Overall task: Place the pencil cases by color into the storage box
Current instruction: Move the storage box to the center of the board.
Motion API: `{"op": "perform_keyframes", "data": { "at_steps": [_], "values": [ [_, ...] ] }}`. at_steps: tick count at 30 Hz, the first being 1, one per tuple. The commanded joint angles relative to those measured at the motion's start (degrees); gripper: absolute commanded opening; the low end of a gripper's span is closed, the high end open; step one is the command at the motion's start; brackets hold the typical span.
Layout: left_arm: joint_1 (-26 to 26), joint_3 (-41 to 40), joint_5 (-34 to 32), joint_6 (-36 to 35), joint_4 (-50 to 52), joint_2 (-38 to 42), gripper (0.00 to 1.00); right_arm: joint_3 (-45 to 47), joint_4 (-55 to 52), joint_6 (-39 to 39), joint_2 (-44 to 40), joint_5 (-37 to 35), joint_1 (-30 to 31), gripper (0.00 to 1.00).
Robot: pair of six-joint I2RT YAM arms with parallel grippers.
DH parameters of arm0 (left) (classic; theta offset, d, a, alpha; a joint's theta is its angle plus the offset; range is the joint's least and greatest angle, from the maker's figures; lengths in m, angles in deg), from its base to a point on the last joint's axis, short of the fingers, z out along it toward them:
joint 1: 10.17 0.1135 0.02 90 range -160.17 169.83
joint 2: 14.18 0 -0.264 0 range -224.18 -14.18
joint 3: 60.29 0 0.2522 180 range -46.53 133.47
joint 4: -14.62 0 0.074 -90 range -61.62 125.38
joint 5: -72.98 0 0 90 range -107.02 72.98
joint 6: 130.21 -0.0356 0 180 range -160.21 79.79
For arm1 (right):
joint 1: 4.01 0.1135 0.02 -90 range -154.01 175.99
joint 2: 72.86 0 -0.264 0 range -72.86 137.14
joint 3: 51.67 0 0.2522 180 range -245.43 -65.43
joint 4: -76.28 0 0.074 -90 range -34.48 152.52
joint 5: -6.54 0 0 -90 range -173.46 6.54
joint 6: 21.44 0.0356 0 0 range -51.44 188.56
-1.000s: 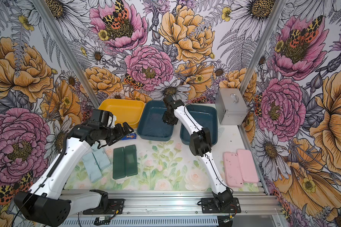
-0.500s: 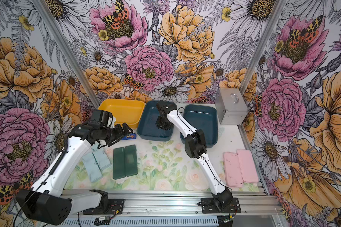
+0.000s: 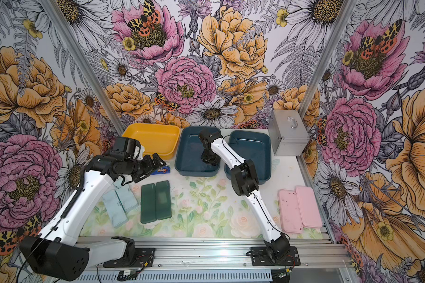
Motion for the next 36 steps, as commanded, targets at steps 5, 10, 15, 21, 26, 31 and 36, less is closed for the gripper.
{"op": "perform_keyframes", "data": {
  "at_steps": [5, 10, 15, 21, 26, 31, 36],
  "values": [
    [0.1, 0.9, 0.8, -0.1, 0.4, 0.7, 0.99, 4.6, -2.8, 0.4, -6.2, -5.9, -1.8, 0.38],
    [-0.1, 0.6, 0.7, -0.1, 0.4, 0.7, 0.99, 9.0, -2.6, 1.1, -9.6, -8.0, -2.7, 0.39],
    [-0.2, 0.5, 0.6, -0.2, 0.4, 1.0, 0.99, 15.4, -1.2, 1.5, -13.5, -8.9, -4.1, 0.39],
    [-0.5, -0.2, 0.5, -0.1, 0.4, 1.3, 0.99, 19.8, 0.6, -0.3, -17.1, -9.1, -5.8, 0.4],
    [-0.6, -0.2, 0.3, -0.2, 0.3, 1.3, 0.99, 18.0, 4.6, -4.8, -18.7, -5.5, -4.3, 0.42],
    [-1.1, -0.3, 0.2, -0.3, 0.2, 1.1, 0.99, 13.1, 7.7, -8.0, -18.0, -0.4, -1.9, 0.44],
    [-1.0, -0.9, 0.3, 0.0, 0.4, 2.2, 0.99, -0.5, 7.8, -7.8, -9.8, -0.6, -1.4, 0.45]
  ]
}}
